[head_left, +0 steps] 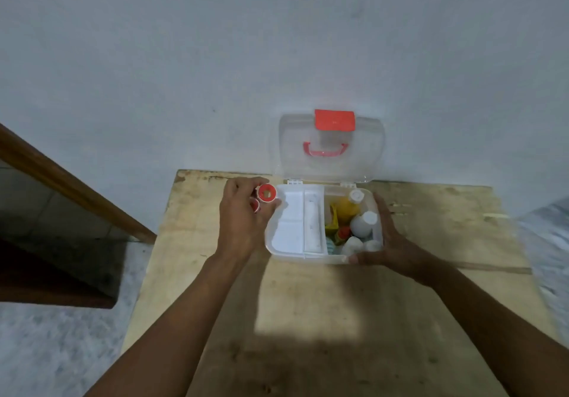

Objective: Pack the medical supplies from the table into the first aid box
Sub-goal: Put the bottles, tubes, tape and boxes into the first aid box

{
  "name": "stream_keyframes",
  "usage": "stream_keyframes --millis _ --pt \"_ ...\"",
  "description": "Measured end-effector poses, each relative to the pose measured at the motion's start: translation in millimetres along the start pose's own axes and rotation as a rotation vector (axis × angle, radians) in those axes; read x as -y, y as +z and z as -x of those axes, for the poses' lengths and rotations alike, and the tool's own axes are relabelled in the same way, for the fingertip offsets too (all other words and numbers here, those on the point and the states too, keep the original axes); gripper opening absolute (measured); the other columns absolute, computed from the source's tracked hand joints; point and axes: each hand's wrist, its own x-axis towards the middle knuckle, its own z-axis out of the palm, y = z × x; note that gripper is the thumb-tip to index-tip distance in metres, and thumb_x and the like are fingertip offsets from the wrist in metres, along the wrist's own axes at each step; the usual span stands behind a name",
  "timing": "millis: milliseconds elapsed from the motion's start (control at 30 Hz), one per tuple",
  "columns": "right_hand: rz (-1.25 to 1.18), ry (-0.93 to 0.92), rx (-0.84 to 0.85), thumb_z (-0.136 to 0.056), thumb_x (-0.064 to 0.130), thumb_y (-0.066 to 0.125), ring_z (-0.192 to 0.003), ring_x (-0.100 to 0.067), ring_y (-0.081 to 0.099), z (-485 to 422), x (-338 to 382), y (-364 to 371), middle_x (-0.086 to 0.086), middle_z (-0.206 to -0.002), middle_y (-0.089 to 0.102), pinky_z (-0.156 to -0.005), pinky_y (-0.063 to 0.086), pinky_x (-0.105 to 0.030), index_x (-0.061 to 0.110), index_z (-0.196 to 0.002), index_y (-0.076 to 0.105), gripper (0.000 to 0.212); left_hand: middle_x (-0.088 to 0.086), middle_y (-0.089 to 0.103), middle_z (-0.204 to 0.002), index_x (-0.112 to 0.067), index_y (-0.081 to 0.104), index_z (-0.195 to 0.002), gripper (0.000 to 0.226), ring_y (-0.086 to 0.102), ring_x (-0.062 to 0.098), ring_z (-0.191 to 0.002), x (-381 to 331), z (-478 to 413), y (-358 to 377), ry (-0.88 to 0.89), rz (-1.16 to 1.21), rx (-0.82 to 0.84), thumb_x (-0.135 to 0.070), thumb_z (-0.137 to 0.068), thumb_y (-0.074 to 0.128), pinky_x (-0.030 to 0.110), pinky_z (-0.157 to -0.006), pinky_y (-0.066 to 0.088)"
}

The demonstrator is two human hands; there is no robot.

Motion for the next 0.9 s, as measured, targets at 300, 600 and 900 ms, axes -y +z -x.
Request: stream_keyframes --millis 300,600,900 --pt "0.001 -0.031 0.011 -0.062 0.013 0.092 -0.128 0.010 0.042 -1 -4 -2 0.029 -0.142 0.032 -0.097 0.050 -0.023 0.074 -0.127 0.011 0.121 -0.004 0.068 -0.090 -0.019 0.076 -0.104 0.026 0.053 0.012 -0.080 -16 -8 28 0.159 -0.345 0.213 -0.026 -0.080 0.078 0.011 -0.064 0.029" --pt "0.019 -0.030 0.029 -0.067 0.015 0.090 -0.125 0.015 0.040 -2 -14 -5 0.034 -0.139 0.026 -0.090 0.049 -0.011 0.055 -0.141 0.001 0.122 0.000 0.067 -0.114 -0.016 0.065 -0.127 0.051 0.056 0.014 -0.097 -22 1 41 0.033 -0.279 0.219 -0.031 -0.080 0.079 0.020 -0.081 0.037" --pt "0.057 -0.034 0.036 -0.068 0.017 0.090 -0.122 0.020 0.040 -6 -22 -7 0.029 -0.142 0.028 -0.087 0.048 -0.008 0.048 -0.146 0.000 0.123 -0.005 0.047 -0.104 -0.010 0.051 -0.135 0.055 0.050 0.012 -0.089 -25 27 18 0.158 -0.233 0.233 -0.027 -0.083 0.056 0.026 -0.079 0.045"
